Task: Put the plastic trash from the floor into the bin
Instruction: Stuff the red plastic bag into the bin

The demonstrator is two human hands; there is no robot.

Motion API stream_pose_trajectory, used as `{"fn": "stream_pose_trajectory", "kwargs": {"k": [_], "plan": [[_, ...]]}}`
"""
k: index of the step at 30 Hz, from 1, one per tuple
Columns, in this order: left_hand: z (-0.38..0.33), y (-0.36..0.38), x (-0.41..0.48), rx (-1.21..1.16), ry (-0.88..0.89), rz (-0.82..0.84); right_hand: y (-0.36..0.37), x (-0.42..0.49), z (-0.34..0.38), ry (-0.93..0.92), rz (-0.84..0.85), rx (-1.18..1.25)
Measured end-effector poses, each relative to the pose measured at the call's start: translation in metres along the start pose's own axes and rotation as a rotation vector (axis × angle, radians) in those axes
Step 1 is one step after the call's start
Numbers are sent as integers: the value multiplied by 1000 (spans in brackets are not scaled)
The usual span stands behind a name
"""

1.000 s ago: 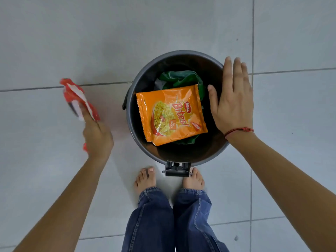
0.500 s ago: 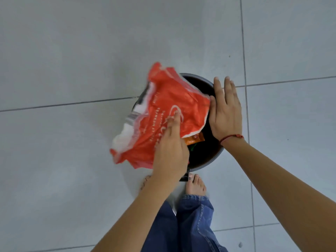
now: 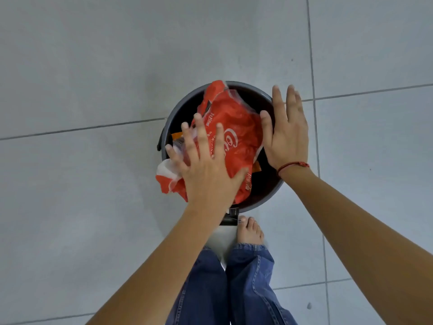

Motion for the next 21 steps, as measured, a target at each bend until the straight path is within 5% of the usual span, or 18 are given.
{"fn": "stream_pose_trajectory", "kwargs": {"k": [7, 21], "plan": [[3, 73, 48, -46, -81, 420, 1, -1, 0, -6, 8, -27], [-3, 16, 14, 24, 116, 411, -8, -5, 17, 32, 135, -194]]}}
Point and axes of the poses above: each hand's wrist, its own x-axis towards the middle knuckle, its own y-axis out of the palm, z = x × y, the point moved 2 cm from there along x, towards the middle knuckle, and after that the axes turned 11 degrees about x, right-handed, at the moved point
